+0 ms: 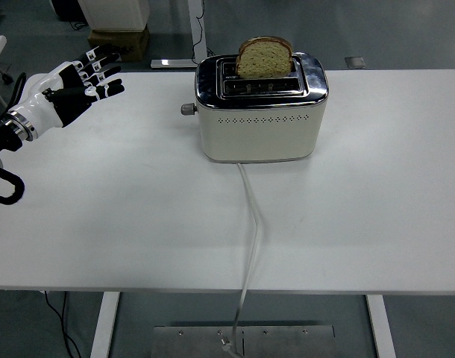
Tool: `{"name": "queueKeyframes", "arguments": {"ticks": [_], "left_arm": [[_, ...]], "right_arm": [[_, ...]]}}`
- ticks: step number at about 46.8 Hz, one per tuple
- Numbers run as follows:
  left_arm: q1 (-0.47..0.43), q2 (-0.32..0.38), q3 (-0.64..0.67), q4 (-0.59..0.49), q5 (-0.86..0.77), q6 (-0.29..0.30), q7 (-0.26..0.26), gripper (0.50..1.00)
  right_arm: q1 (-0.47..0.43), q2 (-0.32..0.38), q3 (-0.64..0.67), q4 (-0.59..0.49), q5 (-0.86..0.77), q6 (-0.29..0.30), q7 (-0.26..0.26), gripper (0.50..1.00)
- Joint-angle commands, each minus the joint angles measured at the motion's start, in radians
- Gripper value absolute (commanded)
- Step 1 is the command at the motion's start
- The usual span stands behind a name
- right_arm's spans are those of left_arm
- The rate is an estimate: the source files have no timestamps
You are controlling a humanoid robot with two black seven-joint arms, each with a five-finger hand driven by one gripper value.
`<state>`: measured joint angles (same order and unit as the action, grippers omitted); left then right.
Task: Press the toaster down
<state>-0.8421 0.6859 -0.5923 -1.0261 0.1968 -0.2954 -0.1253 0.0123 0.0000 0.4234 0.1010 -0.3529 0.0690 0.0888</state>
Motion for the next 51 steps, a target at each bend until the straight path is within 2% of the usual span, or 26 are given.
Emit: {"name": "queueKeyframes", "arguments": {"ticks": [1,10,16,24,37,38,51], "left_arm": [[-0.060,0.047,0.075,-0.011,0.055,-0.005,0.010,1.000],[-0.222,0.096,0.307,-0.032,0.251,-0.014,0.015,1.000],[-0.305,0.096,0.446,-0.032,0.364,-0.027,0.015,1.000],[-0.382,0.095,0.560,-0.032,0.458,-0.030,0.015,1.000],[-0.476,0.067,0.655,-0.031,0.526,-0.042,0.023,1.000],[-0.489,0.038,0.664,-0.025,0.530,-0.042,0.033,1.000],[-0.505,-0.065,0.681,0.029,0.541,-0.039,0.050,1.000]], "right_arm": [[0.000,0.000,0.000,0.000,0.000,0.000,0.000,1.000],[-0.002,0.000,0.000,0.000,0.000,0.000,0.000,1.000],[0.000,0.000,0.000,0.000,0.000,0.000,0.000,0.998],[0.000,0.000,0.000,0.000,0.000,0.000,0.000,1.000],[0.000,0.000,0.000,0.000,0.000,0.000,0.000,0.998],[0.000,0.000,0.001,0.000,0.000,0.000,0.000,1.000],[0.000,0.000,0.000,0.000,0.000,0.000,0.000,0.998]]}}
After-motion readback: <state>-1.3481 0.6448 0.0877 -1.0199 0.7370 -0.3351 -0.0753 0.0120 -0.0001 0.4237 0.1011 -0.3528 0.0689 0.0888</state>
